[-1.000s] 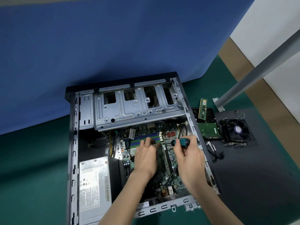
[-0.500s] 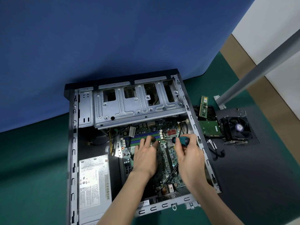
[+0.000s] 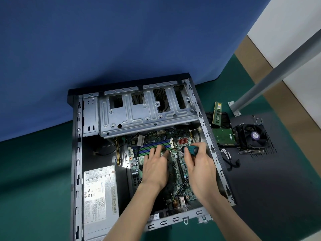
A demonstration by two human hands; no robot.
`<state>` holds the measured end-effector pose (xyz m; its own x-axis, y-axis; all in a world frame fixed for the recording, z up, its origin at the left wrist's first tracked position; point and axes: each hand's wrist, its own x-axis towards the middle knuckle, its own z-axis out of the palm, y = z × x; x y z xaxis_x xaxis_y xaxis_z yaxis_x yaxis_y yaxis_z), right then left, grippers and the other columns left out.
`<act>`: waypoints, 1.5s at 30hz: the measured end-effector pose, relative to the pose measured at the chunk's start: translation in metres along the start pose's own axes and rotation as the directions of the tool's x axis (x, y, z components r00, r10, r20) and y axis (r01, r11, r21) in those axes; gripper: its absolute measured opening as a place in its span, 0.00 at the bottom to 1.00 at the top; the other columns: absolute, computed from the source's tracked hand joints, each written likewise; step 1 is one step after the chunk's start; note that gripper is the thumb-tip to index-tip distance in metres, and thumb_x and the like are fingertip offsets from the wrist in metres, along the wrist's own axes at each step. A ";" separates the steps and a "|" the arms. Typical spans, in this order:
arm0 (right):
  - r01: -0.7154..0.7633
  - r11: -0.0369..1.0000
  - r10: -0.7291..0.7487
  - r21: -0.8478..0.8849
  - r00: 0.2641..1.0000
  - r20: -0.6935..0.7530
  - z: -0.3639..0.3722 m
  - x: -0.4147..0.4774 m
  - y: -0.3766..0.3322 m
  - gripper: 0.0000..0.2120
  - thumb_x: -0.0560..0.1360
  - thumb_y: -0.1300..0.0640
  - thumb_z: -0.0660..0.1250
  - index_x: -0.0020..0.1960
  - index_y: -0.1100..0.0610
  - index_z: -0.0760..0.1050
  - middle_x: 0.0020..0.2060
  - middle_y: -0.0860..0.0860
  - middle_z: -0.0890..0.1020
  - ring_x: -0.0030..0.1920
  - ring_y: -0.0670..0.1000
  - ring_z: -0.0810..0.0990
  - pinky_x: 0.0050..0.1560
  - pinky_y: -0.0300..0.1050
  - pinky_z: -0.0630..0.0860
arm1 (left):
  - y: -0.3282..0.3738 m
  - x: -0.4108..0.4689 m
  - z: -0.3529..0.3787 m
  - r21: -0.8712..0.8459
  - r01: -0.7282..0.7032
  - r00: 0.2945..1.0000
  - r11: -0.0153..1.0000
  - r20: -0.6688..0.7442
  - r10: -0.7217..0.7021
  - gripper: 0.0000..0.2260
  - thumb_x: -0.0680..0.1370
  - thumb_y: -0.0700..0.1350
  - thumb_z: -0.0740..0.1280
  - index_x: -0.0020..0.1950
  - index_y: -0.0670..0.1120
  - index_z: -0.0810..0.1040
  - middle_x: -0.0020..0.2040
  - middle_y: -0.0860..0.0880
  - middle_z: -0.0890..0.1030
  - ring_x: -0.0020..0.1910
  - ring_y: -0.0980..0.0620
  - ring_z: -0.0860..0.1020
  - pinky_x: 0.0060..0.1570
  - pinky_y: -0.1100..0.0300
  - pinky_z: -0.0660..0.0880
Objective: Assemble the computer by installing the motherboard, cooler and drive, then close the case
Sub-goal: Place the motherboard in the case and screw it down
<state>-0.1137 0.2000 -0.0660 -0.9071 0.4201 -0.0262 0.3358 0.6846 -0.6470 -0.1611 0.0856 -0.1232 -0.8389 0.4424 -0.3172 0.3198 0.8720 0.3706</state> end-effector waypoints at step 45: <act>0.190 0.922 -0.120 -0.336 0.968 0.220 -0.029 0.090 -0.036 0.21 0.69 0.39 0.72 0.39 0.56 0.69 0.29 0.47 0.71 0.34 0.53 0.73 0.30 0.45 0.65 | 0.012 0.045 -0.040 -0.840 -0.073 0.994 0.538 -0.103 -0.025 0.15 0.72 0.32 0.70 0.37 0.53 0.79 0.38 0.54 0.82 0.43 0.57 0.80 0.52 0.52 0.77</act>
<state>-0.2005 0.2303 -0.0229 -0.9742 0.1938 -0.1156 0.2224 0.9117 -0.3456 -0.2129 0.1074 -0.0984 -0.8873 0.3967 -0.2351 -0.1365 0.2611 0.9556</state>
